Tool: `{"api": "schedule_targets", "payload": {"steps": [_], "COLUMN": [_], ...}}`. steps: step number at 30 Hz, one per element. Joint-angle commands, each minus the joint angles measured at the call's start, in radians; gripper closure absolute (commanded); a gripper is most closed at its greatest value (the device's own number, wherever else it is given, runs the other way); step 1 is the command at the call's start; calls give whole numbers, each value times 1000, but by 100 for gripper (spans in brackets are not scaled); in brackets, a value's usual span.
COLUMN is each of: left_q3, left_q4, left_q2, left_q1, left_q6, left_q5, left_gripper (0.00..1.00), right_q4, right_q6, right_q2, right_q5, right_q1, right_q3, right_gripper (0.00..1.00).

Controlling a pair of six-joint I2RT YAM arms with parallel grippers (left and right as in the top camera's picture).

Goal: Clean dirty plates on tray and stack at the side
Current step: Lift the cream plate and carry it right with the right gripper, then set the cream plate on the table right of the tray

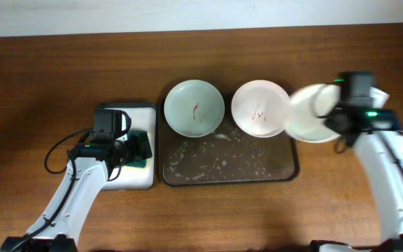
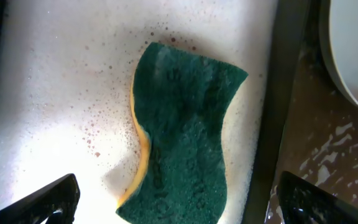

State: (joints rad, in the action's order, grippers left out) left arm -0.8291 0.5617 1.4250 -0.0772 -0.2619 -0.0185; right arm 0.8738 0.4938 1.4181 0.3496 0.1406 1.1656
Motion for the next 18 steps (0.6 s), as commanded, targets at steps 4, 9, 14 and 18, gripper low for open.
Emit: {"api": "schedule_targets", "payload": {"steps": [4,9,14,18], "left_q3": [-15,-15,-15,-15], "left_q4": [0,0,0,0], "left_q2": [7,7,7,7], "left_q1": [2,2,2,2], "left_q6": [1,1,1,1], "left_q5": [4,3,3,3], "left_gripper": [1,0,0,1], "right_q4": [0,-57,-55,-96], "right_q6": [12,-105,-325,-498], "right_q2": [170,253,220,219], "right_q5": [-284,-554,-930,-865], "right_q1": [404,462,375,12], "right_q3": [13,13,90,175], "right_gripper": [96,42,36,34]}}
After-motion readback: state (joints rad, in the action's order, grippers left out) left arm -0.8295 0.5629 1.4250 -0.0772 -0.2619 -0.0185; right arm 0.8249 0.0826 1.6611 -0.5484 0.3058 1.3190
